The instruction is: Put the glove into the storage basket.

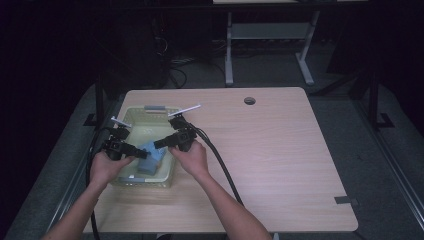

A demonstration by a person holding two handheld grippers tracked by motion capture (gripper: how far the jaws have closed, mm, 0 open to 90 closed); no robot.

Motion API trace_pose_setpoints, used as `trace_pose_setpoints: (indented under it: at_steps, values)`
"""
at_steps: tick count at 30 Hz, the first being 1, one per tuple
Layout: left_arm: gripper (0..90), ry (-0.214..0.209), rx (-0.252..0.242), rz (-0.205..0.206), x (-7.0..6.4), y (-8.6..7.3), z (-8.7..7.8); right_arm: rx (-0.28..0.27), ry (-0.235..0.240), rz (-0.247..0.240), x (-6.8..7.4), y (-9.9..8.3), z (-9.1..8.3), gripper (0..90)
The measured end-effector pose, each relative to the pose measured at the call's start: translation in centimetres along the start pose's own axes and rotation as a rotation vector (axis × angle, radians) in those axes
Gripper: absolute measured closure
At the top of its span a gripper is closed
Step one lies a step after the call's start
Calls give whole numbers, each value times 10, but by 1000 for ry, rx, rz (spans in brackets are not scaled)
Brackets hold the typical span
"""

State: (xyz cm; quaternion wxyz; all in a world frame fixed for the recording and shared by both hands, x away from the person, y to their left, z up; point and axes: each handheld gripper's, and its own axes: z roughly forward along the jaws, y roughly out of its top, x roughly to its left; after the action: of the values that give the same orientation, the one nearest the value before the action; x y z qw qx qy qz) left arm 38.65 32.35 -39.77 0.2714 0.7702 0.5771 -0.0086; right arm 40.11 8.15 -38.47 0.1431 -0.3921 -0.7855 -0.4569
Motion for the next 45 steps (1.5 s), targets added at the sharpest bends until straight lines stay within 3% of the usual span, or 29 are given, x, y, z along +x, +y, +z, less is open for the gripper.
trace_pose_setpoints:
  at_steps: [2,4,6,11,16,19,20,25,26,28,33,36,43,45]
  values:
    - [637,7,-14,15,1,2,-9,-7,-2,0,-1,-1,-3,730]
    - [698,-9,-27,3,-2,2,-8,-12,2,2,-1,-1,-6,730]
    - [720,-15,-8,12,-4,2,-4,-15,4,3,-1,-2,-8,729]
    - [697,-8,44,33,-7,3,7,-23,7,5,-2,-3,-13,725]
    - [666,38,131,7,-5,5,23,-37,5,15,-6,-5,-23,720]
    - [648,29,127,0,-5,5,23,-37,4,18,-7,-6,-26,717]
    - [646,12,93,-7,-6,7,19,-36,0,13,-9,-7,-29,714]
    - [636,-9,30,9,-8,10,6,-42,-4,23,-10,-7,-35,704]
    - [636,-25,-4,-15,-10,10,4,-50,-5,18,-11,-6,-37,701]
    - [635,-40,-47,-10,-7,9,-4,-55,0,20,-13,-7,-42,685]
    - [619,-63,-108,-14,-6,8,-13,-57,4,30,-17,-9,-51,658]
    - [592,-101,-116,-12,-8,8,-16,-72,11,39,-22,-12,-57,644]
    - [550,-120,-142,4,-16,8,-20,-89,16,56,-31,-17,-69,595]
    - [543,-149,-154,18,-21,9,-19,-94,18,57,-32,-18,-71,584]
